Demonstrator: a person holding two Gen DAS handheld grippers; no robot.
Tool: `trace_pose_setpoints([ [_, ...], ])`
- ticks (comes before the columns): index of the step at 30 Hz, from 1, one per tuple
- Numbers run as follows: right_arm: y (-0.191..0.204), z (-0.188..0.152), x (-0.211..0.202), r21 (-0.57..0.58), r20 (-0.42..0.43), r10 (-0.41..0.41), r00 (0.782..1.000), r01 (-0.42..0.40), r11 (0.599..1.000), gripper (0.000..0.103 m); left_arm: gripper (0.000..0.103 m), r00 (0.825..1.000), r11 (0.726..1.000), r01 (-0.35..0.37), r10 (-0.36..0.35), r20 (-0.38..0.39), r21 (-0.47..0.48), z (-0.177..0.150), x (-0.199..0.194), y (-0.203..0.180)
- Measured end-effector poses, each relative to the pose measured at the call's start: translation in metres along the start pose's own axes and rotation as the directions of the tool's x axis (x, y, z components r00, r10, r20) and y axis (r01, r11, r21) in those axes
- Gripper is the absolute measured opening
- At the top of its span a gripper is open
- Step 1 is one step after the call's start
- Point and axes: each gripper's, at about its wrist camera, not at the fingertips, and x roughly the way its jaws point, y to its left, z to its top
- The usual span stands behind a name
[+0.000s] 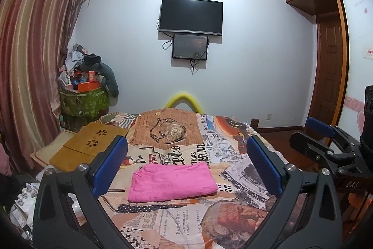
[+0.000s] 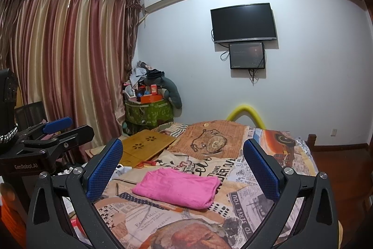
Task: Fold small clothes
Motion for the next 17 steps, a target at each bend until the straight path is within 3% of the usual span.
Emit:
trace_pose_setpoints([
  [17, 0.0012, -0.0025, 0.0019, 0.003, -0.017, -0.004, 1.000, 0.004, 1.000, 0.103, 0.103, 1.000, 0.999, -0.003, 0.002, -0.030, -0.032, -0.0019, 0.0052, 0.0055],
])
